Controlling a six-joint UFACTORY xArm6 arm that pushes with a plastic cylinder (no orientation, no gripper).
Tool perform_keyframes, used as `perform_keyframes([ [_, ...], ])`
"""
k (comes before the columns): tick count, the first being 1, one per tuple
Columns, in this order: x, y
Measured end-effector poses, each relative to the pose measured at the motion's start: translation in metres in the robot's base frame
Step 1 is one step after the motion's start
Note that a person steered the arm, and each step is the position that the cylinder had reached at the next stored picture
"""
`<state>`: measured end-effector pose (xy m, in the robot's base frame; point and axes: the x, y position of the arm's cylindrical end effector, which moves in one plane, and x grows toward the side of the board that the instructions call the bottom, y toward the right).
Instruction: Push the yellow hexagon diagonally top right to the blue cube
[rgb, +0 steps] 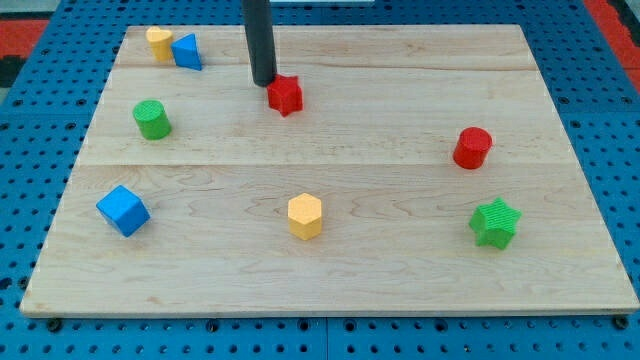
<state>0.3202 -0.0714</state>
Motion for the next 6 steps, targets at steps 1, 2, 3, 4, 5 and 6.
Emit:
perform_keyframes([
  [1, 0.017, -0.039],
  [2, 0.067, -0.007],
  [3, 0.155, 0.093],
  [4, 0.215, 0.101],
  [5, 0.198, 0.002],
  [6, 0.147, -0.029],
])
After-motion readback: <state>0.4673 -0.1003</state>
